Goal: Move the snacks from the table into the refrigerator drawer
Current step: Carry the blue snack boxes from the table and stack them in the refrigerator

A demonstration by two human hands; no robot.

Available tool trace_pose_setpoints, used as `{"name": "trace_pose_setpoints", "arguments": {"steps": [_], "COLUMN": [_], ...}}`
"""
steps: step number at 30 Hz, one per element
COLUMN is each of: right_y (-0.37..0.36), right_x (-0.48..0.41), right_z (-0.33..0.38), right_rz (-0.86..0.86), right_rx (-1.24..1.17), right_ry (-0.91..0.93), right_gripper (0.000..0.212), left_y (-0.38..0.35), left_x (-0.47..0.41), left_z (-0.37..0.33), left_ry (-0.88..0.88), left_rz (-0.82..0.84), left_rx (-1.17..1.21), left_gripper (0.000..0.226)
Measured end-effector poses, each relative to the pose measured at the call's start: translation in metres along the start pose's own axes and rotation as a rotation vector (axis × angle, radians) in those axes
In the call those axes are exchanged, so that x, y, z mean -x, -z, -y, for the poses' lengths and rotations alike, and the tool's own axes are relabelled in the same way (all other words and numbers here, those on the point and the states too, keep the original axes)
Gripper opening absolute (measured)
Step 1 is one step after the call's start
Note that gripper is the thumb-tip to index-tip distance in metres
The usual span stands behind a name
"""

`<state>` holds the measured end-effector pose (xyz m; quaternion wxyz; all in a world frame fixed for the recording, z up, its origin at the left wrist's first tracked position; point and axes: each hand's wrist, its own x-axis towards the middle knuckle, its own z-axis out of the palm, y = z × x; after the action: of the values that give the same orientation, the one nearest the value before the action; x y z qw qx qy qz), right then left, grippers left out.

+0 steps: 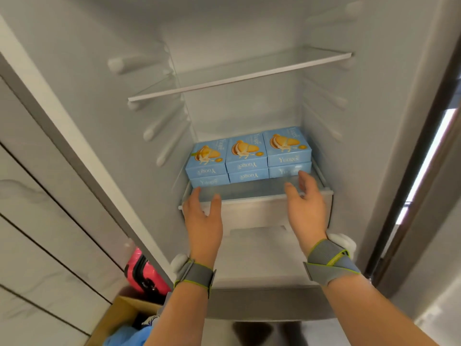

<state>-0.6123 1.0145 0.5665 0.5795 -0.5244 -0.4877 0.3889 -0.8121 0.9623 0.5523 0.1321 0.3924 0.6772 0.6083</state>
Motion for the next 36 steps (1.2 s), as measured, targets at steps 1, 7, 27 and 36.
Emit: {"name": "trace_pose_setpoints", "arguments": {"steps": [1,7,27,36], "right_y": [0.0,0.001,0.053,0.158], "right_x": [0.006,0.047,0.276,0.353], "right_z": [0.001,0.015,-0.011,0.025], "right_rz": [0.002,-0.029,-0.231,-0.514], "right_rx": [0.0,0.027,0.445,0.429], "right_ry": [0.002,0.001,-0.23,-0.234], "right_gripper": [0.051,0.05,0.05,0.046], "left_y": [0.004,0.028,0.123,0.098], "left_x": [0.003,0.017,0.175,0.265], "left_z": [0.001,0.003,0.056,0.004], "left_ry": [-0.006,-0.019,0.081,-0.024], "left_rz": [0.007,0.104,0.611,0.837], "left_rx": [0.0,0.031,0.08,0.122], "left_gripper": [0.058,0.064,0.049,0.051]}}
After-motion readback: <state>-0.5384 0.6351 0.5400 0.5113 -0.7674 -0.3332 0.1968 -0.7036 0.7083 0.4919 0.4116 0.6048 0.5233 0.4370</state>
